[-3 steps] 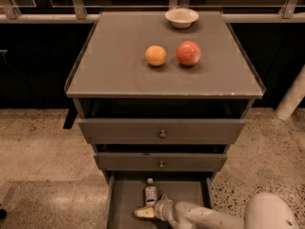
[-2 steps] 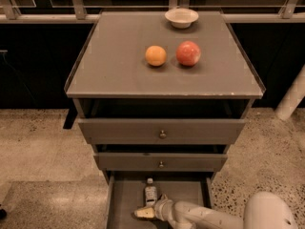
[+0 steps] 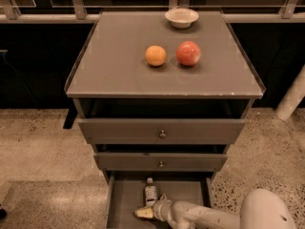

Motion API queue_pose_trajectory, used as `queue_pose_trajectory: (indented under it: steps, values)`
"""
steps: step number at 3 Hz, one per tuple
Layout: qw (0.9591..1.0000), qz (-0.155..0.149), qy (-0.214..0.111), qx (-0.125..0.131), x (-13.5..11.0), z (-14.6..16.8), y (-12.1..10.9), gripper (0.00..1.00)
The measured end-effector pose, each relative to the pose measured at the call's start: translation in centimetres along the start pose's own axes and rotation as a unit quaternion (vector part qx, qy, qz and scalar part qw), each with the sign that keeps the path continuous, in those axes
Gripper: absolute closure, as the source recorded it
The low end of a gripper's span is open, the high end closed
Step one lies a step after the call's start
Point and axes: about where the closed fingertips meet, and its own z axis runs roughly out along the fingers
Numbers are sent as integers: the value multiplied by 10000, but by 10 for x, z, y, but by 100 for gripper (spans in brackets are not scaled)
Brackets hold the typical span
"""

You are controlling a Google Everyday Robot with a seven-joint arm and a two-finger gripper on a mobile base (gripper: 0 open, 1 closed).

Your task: Pick blue plastic bottle from bottom drawer and place on counter

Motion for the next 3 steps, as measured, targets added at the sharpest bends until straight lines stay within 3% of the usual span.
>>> queue_pose_trajectory:
  steps: [3]
  values:
    - [10000, 0, 0, 0, 0, 0, 0, 84]
